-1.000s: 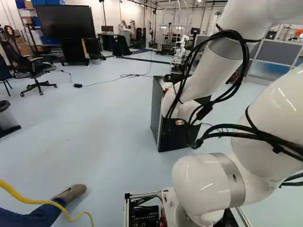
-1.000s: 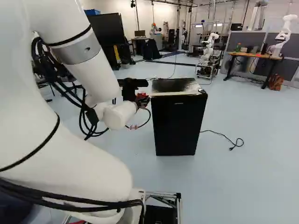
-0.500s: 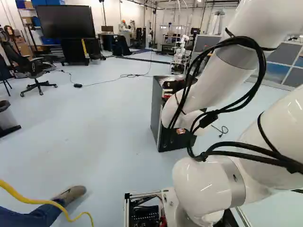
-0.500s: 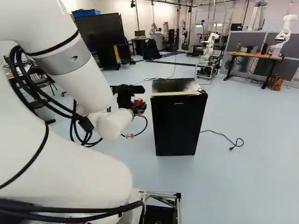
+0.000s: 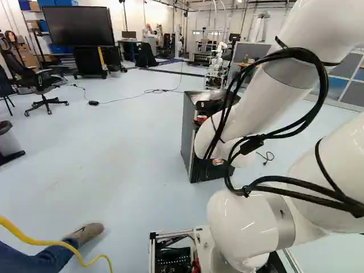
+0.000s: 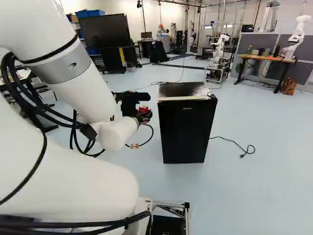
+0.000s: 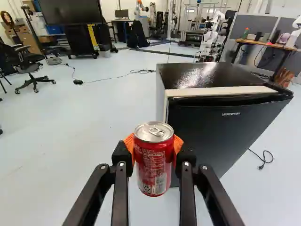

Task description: Grab a drink from the fridge

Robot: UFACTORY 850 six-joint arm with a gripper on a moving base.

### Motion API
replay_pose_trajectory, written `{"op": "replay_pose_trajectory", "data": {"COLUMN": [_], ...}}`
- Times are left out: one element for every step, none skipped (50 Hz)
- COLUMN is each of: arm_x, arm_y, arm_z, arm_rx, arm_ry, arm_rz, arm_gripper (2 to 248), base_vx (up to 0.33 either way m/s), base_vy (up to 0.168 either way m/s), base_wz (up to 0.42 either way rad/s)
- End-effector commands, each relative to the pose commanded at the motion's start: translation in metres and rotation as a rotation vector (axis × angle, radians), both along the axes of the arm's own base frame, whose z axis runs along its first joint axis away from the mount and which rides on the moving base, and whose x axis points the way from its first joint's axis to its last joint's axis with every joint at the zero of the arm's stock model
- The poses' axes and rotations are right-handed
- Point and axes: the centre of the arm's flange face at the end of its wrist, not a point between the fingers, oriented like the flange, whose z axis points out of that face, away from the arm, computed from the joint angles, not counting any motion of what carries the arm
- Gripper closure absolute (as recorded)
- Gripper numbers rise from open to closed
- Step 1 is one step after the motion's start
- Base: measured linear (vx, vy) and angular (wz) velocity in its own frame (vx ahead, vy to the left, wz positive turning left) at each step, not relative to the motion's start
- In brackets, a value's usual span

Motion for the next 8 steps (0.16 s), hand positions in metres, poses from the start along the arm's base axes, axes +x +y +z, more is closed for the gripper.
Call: {"op": "replay_pose_trajectory", "data": {"arm_x": [0.0, 0.0, 0.0, 0.0, 0.0, 0.0, 0.0, 0.0], "arm_y": [0.0, 0.0, 0.0, 0.0, 0.0, 0.0, 0.0, 0.0], "arm_z": [0.0, 0.0, 0.0, 0.0, 0.0, 0.0, 0.0, 0.0], "arm_rx": [0.0, 0.0, 0.0, 0.0, 0.0, 0.0, 0.0, 0.0], "arm_ry": [0.0, 0.0, 0.0, 0.0, 0.0, 0.0, 0.0, 0.0], "arm_rz": [0.0, 0.0, 0.0, 0.0, 0.0, 0.0, 0.0, 0.0], "arm_gripper": [152, 152, 152, 152, 152, 152, 152, 152], "base_vx": [0.0, 0.0, 0.0, 0.0, 0.0, 0.0, 0.0, 0.0], "base_vy": [0.0, 0.0, 0.0, 0.0, 0.0, 0.0, 0.0, 0.0], "base_wz": [0.0, 0.0, 0.0, 0.0, 0.0, 0.0, 0.0, 0.0]}}
